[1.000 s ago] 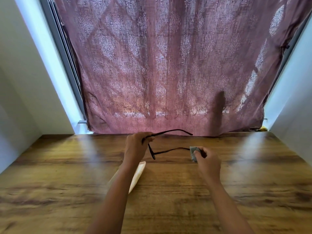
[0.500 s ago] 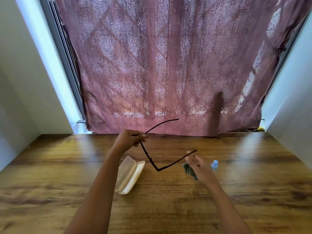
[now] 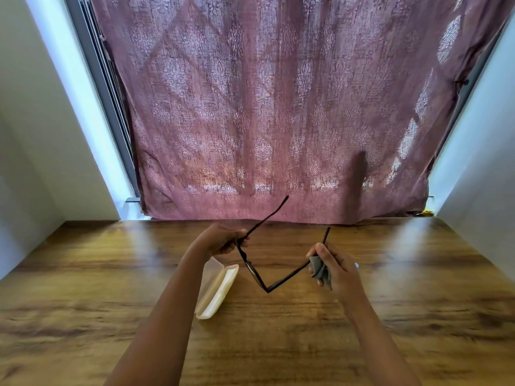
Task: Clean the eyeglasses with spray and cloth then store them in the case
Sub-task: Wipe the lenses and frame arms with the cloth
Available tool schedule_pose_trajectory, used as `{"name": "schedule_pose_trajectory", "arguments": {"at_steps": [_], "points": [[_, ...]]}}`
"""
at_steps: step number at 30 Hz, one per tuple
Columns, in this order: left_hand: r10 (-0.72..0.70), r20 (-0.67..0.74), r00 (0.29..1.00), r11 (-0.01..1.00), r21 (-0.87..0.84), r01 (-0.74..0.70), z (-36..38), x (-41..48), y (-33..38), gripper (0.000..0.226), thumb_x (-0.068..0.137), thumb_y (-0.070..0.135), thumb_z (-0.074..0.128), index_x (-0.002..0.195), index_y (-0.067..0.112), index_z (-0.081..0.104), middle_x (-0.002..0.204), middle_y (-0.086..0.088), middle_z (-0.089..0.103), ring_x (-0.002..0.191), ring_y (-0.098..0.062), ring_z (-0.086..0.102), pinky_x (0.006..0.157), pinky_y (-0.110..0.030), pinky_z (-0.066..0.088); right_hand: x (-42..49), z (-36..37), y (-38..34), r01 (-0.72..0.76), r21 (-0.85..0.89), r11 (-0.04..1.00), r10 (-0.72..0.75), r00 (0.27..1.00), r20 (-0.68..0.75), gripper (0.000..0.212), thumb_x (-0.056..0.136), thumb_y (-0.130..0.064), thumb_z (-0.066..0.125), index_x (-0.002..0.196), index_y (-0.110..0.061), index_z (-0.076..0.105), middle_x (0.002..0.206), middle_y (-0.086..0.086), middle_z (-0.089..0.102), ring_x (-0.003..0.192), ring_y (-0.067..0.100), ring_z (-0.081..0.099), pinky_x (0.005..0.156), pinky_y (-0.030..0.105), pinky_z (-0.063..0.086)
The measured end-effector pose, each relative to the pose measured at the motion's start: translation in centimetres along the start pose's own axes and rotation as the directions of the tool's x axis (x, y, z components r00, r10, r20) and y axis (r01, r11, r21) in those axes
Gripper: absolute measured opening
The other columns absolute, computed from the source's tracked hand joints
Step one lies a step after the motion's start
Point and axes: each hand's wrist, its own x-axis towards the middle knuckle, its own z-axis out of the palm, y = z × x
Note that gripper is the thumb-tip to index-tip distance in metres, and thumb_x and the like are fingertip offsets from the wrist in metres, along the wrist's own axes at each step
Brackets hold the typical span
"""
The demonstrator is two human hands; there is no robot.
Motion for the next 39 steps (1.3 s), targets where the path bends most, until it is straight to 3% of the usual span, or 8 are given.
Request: {"name": "schedule_pose_trajectory", "arguments": {"at_steps": [6, 8, 11, 15, 19, 25, 34, 39], "points": [[0.076, -0.151, 0.986, 0.987, 0.149, -0.053, 1.1, 0.6, -0.3, 0.03, 0.091, 0.027, 0.055, 0.097, 0.0, 0.067, 0.075, -0.006, 0.07, 0.046, -0.008, 0.046, 0.043, -0.016, 0.04, 0.4, 1.5, -0.1, 0.007, 0.077, 0.997, 0.003, 0.993, -0.121, 0.03, 0.095, -0.015, 0.042, 0.072, -0.006, 0.06, 0.049, 0.001, 0.057, 0.039, 0.008, 0.046, 0.036, 0.018, 0.039], [0.194, -0.221, 0.956, 0.947, 0.295, -0.125, 1.4, 0.4, -0.3, 0.031, 0.089, 0.033, 0.056, 0.098, 0.006, 0.068, 0.086, -0.009, 0.069, 0.059, -0.014, 0.054, 0.055, -0.027, 0.049, 0.6, 1.9, -0.1, -0.002, 0.094, 0.996, 0.018, 0.984, -0.176, 0.03, 0.095, -0.015, 0.044, 0.072, -0.007, 0.06, 0.048, -0.001, 0.058, 0.038, 0.008, 0.045, 0.036, 0.017, 0.037], [0.447, -0.277, 0.85, 0.845, 0.441, -0.301, 1.8, -0.8, 0.3, 0.027, 0.087, 0.036, 0.058, 0.101, 0.016, 0.07, 0.076, 0.001, 0.069, 0.06, -0.012, 0.058, 0.066, -0.036, 0.054, 0.9, 2.3, 0.0, -0.017, 0.1, 0.995, 0.043, 0.965, -0.261, 0.029, 0.095, -0.017, 0.046, 0.072, -0.007, 0.062, 0.05, 0.0, 0.061, 0.035, 0.009, 0.044, 0.034, 0.014, 0.033], [0.635, -0.125, 0.762, 0.707, 0.49, -0.509, 3.0, -3.2, 1.3, 0.021, 0.084, 0.031, 0.062, 0.103, 0.026, 0.069, 0.076, 0.02, 0.064, 0.062, 0.009, 0.056, 0.059, -0.014, 0.046, 1.4, 2.7, -0.1, -0.032, 0.158, 0.987, 0.084, 0.936, -0.342, 0.03, 0.095, -0.018, 0.046, 0.071, -0.01, 0.063, 0.05, -0.001, 0.062, 0.035, 0.008, 0.044, 0.035, 0.014, 0.034], [0.648, 0.031, 0.761, 0.553, 0.668, -0.498, 3.9, -4.7, 1.4, 0.032, 0.076, 0.044, 0.067, 0.107, 0.034, 0.066, 0.099, 0.019, 0.064, 0.072, -0.003, 0.06, 0.072, -0.022, 0.05, 2.1, 3.2, -0.6, -0.043, 0.18, 0.983, 0.113, 0.908, -0.404, 0.031, 0.095, -0.016, 0.046, 0.07, -0.009, 0.062, 0.046, -0.004, 0.062, 0.033, 0.004, 0.045, 0.036, 0.015, 0.038], [0.629, 0.137, 0.765, 0.388, 0.797, -0.462, 4.1, -4.6, 0.6, 0.029, 0.081, 0.039, 0.064, 0.11, 0.035, 0.064, 0.123, 0.023, 0.055, 0.078, 0.005, 0.046, 0.079, -0.022, 0.042, 2.3, 3.7, -0.1, -0.083, 0.234, 0.969, 0.182, 0.88, -0.439, 0.03, 0.095, -0.016, 0.046, 0.07, -0.008, 0.061, 0.044, -0.005, 0.062, 0.034, 0.003, 0.048, 0.035, 0.015, 0.039], [0.688, 0.047, 0.724, 0.389, 0.819, -0.422, 4.9, -4.0, -1.3, 0.021, 0.086, 0.031, 0.06, 0.101, 0.023, 0.072, 0.107, 0.012, 0.07, 0.095, -0.011, 0.065, 0.078, -0.027, 0.047, 1.9, 2.5, 1.2, -0.218, 0.235, 0.947, 0.3, 0.862, -0.408, 0.019, 0.091, -0.023, 0.054, 0.087, -0.006, 0.061, 0.059, -0.002, 0.065, 0.052, 0.01, 0.052, 0.044, 0.021, 0.044], [0.669, 0.034, 0.742, 0.391, 0.834, -0.39, 4.9, -3.6, -1.4, 0.021, 0.085, 0.03, 0.06, 0.098, 0.018, 0.073, 0.104, 0.003, 0.072, 0.099, -0.017, 0.064, 0.081, -0.031, 0.05, 1.2, 2.4, -1.1, -0.014, 0.036, 0.999, 0.033, 0.771, -0.636, 0.017, 0.094, -0.01, 0.048, 0.079, -0.012, 0.04, 0.059, 0.003, 0.048, 0.038, -0.004, 0.046, 0.044, 0.009, 0.037]]}}
